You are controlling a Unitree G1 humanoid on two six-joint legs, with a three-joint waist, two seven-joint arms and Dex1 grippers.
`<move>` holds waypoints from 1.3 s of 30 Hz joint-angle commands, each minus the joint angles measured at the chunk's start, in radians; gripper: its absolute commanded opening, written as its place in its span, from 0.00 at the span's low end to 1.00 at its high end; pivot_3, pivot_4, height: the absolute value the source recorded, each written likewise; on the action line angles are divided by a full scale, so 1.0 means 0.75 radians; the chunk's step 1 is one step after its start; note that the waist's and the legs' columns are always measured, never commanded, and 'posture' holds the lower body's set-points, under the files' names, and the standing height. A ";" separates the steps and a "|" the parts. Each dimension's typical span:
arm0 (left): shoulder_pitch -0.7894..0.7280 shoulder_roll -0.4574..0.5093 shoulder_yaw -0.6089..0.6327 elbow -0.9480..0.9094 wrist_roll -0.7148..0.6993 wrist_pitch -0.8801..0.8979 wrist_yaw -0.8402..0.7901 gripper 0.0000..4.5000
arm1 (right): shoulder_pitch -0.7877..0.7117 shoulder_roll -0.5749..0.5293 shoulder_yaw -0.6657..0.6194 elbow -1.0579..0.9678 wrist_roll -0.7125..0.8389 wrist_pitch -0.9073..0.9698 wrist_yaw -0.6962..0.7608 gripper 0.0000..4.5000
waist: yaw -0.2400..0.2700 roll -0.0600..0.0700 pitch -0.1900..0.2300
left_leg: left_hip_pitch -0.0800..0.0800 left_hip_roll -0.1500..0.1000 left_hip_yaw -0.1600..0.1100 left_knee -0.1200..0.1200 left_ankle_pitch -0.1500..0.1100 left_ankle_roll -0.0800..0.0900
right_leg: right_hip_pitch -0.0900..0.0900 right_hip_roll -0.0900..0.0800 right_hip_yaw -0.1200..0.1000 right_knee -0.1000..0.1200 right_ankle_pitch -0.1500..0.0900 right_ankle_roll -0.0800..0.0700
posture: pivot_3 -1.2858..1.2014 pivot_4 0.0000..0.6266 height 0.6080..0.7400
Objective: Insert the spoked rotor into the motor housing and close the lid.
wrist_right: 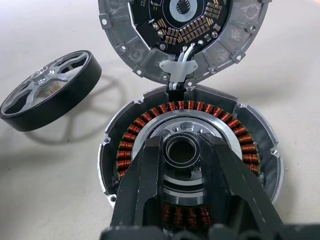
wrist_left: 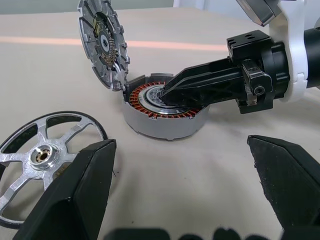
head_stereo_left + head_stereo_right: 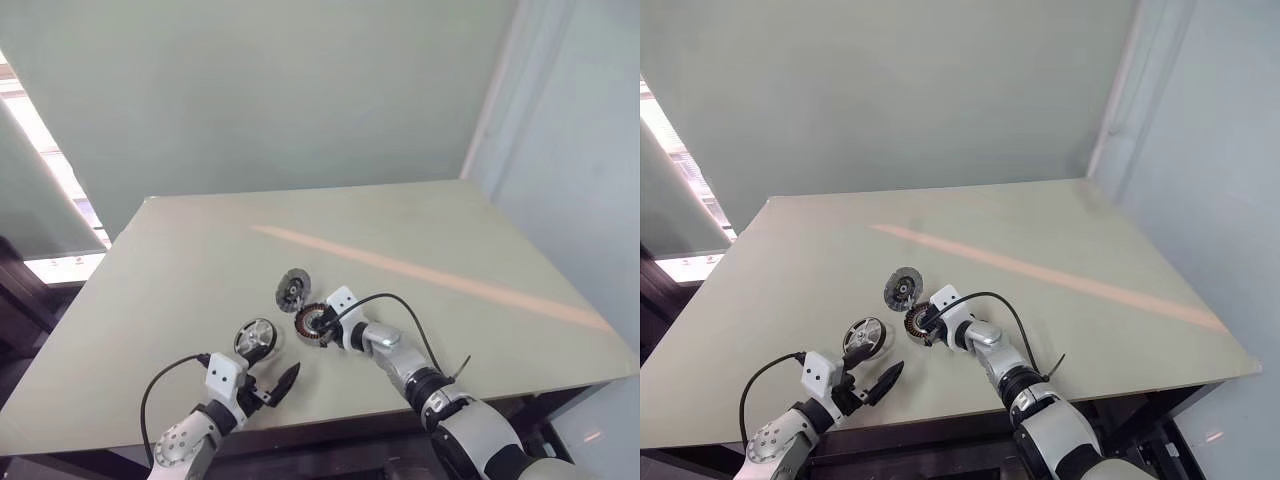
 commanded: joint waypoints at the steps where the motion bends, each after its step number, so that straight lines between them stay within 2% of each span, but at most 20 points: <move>1: -0.001 0.002 0.014 -0.063 -0.002 -0.028 0.004 1.00 | -0.107 0.249 -0.012 0.015 0.000 -0.020 -0.011 0.16 | 0.000 0.000 0.000 | 0.000 0.000 0.000 0.000 0.000 0.000 | 0.000 0.000 0.000 0.000 0.000 0.000 | 0.52 0.00 1.00; 24: -0.021 -0.001 0.005 -0.049 -0.001 -0.023 0.002 1.00 | -0.100 0.243 -0.048 -0.052 0.060 -0.056 0.050 0.16 | -0.001 0.000 0.000 | 0.000 0.000 0.000 0.000 0.000 0.000 | 0.000 0.000 0.000 0.000 0.000 0.000 | 0.52 0.00 1.00; 31: -0.048 -0.001 -0.005 -0.028 0.000 -0.018 -0.011 1.00 | -0.031 0.177 -0.041 -0.277 0.109 0.030 0.105 0.16 | -0.001 0.000 0.000 | -0.001 0.000 0.000 0.000 0.000 0.000 | -0.001 0.000 0.000 0.000 0.000 0.000 | 0.52 0.00 1.00; 39: -0.086 0.003 -0.027 -0.003 -0.002 -0.003 -0.039 1.00 | 0.154 -0.009 -0.022 -0.740 0.113 0.297 0.097 0.16 | 0.002 0.000 0.000 | -0.001 0.000 0.000 -0.001 0.000 0.000 | -0.001 0.000 0.000 0.000 0.000 0.000 | 0.52 0.00 1.00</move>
